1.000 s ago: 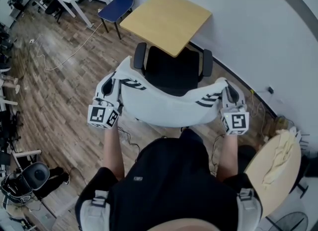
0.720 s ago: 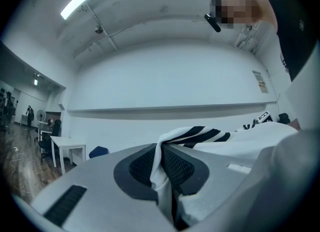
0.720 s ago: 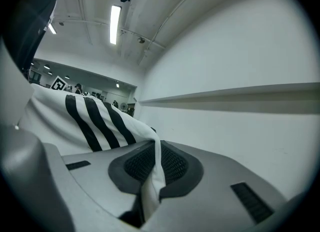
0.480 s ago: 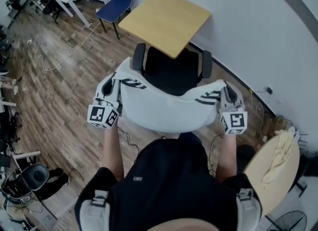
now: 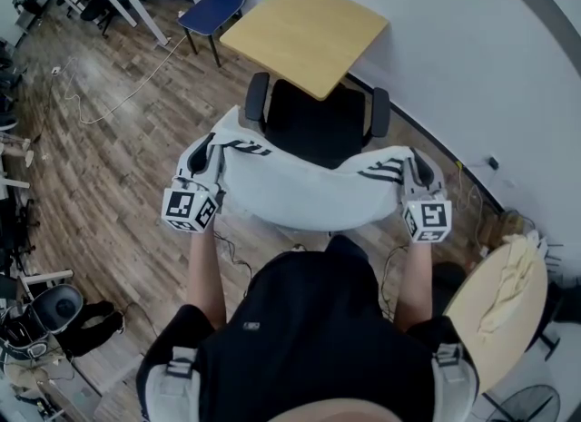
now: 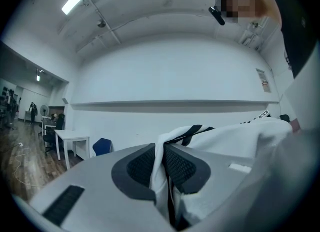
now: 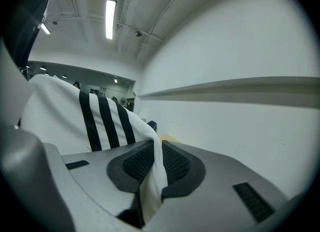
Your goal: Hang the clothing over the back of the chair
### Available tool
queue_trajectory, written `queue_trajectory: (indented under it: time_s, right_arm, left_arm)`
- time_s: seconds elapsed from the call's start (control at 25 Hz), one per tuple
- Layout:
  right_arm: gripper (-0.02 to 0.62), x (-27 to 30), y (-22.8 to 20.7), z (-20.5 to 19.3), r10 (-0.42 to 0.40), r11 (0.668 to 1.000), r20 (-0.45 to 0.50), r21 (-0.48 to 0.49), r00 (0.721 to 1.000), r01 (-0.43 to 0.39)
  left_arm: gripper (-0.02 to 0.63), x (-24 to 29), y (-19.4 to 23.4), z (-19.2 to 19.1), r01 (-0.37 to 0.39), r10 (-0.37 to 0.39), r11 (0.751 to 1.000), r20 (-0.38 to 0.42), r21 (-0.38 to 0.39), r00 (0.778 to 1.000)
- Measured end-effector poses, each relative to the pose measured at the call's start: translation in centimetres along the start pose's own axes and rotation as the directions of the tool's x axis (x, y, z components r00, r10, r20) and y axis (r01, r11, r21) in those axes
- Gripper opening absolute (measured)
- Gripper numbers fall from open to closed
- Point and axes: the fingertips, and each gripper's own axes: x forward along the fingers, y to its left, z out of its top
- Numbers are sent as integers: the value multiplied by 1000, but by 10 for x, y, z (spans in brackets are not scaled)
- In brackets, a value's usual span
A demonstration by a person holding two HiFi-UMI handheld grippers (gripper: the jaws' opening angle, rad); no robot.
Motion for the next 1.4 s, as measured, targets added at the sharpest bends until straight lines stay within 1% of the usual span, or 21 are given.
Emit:
queue_trajectory:
  time_s: [0.16,0.36,0.48,0.6,0.72,0.84,0.96,1.2,1.4]
  right_arm:
    - [37,-11,5,-10,-11,1000,-7,-3,1000,11]
    - [37,-29,16,-24,-40,999,-33,-4,999,40]
    - [48,-45,26,-26,-44,999,-36,-20,998,44]
    - [55,-59,35,-28,-47,999,-47,-9,998,47]
    - [54,-72,47,-33,-40,999,-64,-11,997,39]
    - [51,-80,57,-32,-29,1000,-38,-13,999,28]
    - [43,-89,67,-37,-10,1000,-40,-15,999,10]
    - [13,-108,71,-41,17,1000,-20,-15,1000,-18]
    - [3,-127,79,-45,63,998,-26,-22,998,-64]
  left_arm:
    - [48,-16,-5,-12,-4,4,1000,-16,-29,1000]
    - [48,-40,-17,-20,10,-11,999,-31,-35,999]
    - [48,-57,-24,-23,3,-4,999,-29,-40,1000]
    - [48,-74,-27,-26,-3,2,999,-24,-54,1000]
    - [48,-91,-29,-29,-2,0,998,-23,-63,1000]
    - [46,-106,-31,-31,-6,5,998,-17,-70,1000]
    - [43,-117,-37,-34,-9,8,997,-14,-73,1000]
    - [5,-135,-59,-27,-11,12,997,18,-70,1000]
    - [2,-155,-87,-26,-20,21,997,12,-75,1000]
